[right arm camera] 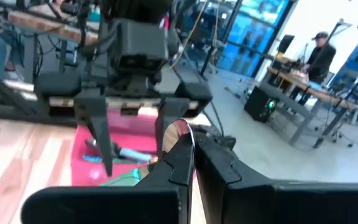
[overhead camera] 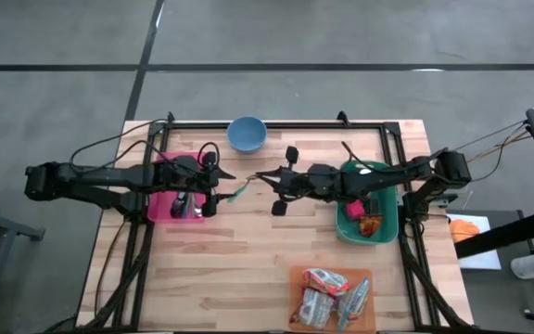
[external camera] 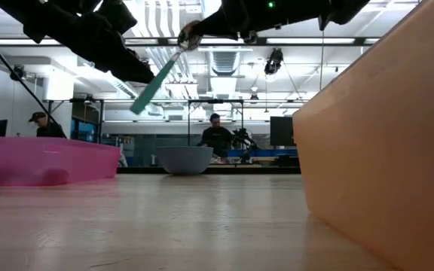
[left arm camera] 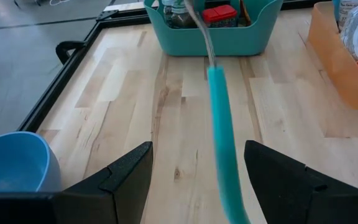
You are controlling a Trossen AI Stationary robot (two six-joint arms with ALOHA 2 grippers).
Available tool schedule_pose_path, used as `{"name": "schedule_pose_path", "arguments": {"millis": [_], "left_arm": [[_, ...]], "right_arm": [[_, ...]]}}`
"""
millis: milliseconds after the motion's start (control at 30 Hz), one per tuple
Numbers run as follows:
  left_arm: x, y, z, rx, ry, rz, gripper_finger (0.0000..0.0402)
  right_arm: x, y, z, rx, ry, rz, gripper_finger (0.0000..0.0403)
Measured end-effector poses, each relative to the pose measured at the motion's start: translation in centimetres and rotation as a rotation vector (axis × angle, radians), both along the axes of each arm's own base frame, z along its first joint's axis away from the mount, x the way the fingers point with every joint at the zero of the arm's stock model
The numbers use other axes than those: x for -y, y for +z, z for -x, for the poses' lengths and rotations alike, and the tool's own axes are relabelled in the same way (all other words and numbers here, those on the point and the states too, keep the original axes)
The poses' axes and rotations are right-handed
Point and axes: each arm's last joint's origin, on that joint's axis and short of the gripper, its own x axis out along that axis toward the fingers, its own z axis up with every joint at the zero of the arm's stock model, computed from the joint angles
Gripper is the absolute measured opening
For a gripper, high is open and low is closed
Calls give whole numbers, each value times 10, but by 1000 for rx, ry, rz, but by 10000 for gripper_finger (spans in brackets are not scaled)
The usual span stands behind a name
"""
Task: Pick & Place Food Item
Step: Put the green spoon into the pink bin
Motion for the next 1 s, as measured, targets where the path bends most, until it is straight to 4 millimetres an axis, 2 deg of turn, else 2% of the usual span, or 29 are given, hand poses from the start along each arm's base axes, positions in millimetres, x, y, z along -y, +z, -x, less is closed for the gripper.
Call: {"name": "schedule_pose_path", "arguments": {"millis": [1000], "left_arm": [[0, 3, -2, 34, -9, -21, 255]], "right_arm": [[-1, 7, -1, 60, 40, 35, 8]]}}
